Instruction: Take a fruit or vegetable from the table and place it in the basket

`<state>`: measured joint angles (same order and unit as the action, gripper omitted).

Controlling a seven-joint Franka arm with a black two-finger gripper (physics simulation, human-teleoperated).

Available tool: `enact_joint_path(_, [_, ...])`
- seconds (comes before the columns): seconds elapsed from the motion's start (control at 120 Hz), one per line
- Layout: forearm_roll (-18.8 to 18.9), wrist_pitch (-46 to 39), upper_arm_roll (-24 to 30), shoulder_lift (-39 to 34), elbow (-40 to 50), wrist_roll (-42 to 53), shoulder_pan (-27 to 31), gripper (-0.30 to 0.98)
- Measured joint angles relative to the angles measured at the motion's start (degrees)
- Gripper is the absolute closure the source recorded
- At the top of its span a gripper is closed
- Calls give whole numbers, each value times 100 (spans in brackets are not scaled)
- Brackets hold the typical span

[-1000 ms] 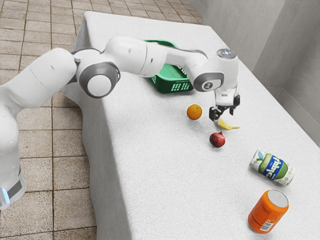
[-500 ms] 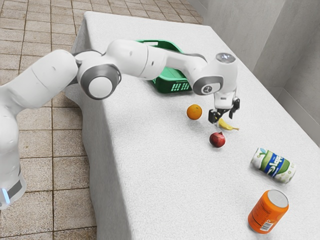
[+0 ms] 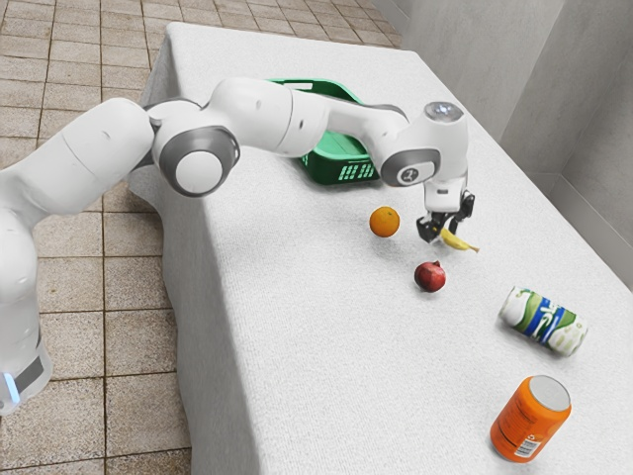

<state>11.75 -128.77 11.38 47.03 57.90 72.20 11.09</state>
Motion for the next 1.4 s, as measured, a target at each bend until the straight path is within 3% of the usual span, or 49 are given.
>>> enact_joint_path(0.208, [19,557,-110,-966,-9,33,74,57])
enact_joint_path(0.383, [-24,1530,-89,-1901,-59,83,796,60])
enact_joint_path(0.642, [-229,2199,-105,-2069,-73,112,2017,62])
enact_joint_path(0.958, [-1017,2567,-111,-2189,-74,-164,3071,62])
enact_joint_path(1.125, [-1270,2578,-115,-2160,-74,-350,3181,62])
enact_joint_path(1.4, [-1321,2505,-57,-2158,-63,-590,2901,62])
